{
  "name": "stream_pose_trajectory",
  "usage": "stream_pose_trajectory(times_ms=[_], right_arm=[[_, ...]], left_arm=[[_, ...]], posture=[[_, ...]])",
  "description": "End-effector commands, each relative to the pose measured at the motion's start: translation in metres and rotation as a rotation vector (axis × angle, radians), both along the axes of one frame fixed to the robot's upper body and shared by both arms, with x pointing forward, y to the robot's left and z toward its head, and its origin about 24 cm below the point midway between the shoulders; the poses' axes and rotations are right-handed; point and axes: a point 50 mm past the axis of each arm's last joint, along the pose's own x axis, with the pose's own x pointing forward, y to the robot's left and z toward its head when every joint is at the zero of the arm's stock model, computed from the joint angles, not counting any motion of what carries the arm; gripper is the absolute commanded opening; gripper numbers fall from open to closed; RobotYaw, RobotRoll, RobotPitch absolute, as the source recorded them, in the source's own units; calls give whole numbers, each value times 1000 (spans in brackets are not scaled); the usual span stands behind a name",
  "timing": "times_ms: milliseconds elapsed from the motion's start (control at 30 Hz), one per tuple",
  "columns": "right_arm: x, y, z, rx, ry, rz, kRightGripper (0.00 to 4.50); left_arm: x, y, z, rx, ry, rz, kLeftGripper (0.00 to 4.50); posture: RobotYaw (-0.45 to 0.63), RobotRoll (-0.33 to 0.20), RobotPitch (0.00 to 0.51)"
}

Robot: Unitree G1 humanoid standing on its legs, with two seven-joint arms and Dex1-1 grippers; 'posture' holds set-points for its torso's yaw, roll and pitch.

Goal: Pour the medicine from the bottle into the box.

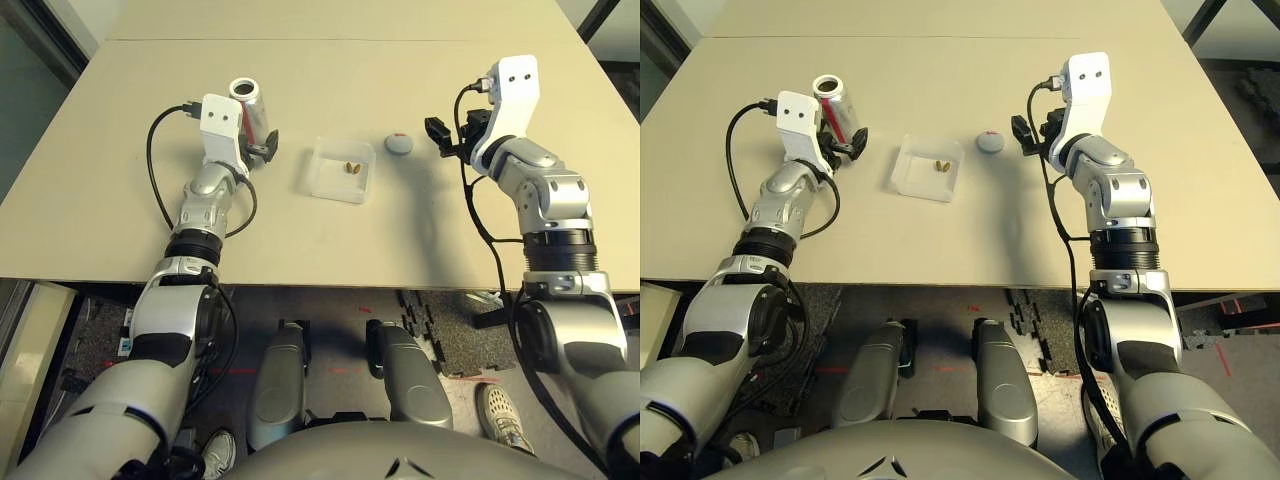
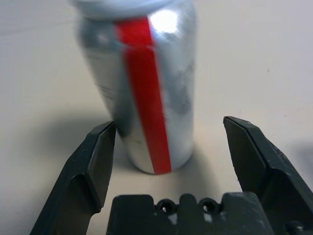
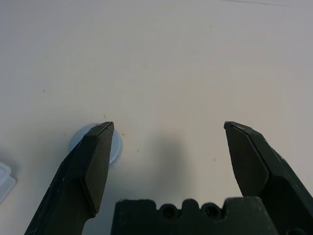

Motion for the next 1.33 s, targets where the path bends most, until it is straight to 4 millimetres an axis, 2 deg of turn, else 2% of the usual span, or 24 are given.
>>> stream_pose_trajectory(times_ms=[33, 167, 267, 467, 667, 800, 1033, 1333], right_arm=[[-7, -10, 1, 5, 0, -12, 4500], [-13, -15, 6, 45, -21, -30, 4500], [-16, -21, 5, 80, -31, -61, 4500], [-19, -49, -5, 193, -81, -235, 4500], [-19, -79, -18, 63, -140, -440, 4500], [-18, -90, -25, 47, -173, -517, 4500], [-21, -100, -40, 10, -213, -556, 4500], [-31, -116, -50, -37, -236, -604, 4500]], left_arm=[[-10, 7, -5, -27, 4, 13, 4477], [-26, 17, -7, -18, 6, 25, 4477], [-41, 32, -6, -32, 12, 69, 4477], [-58, 64, 7, -62, -21, 180, 4477], [-50, 106, 33, -46, -102, 303, 4477], [-38, 120, 42, -64, -129, 337, 4477], [-29, 131, 32, -120, -97, 400, 4477], [-35, 135, 18, -104, -96, 433, 4477]], posture=[[102, 0, 183], [114, 0, 184], [119, 0, 184], [129, 0, 186], [139, 0, 198], [133, 0, 206], [116, 0, 223], [85, 0, 232]])
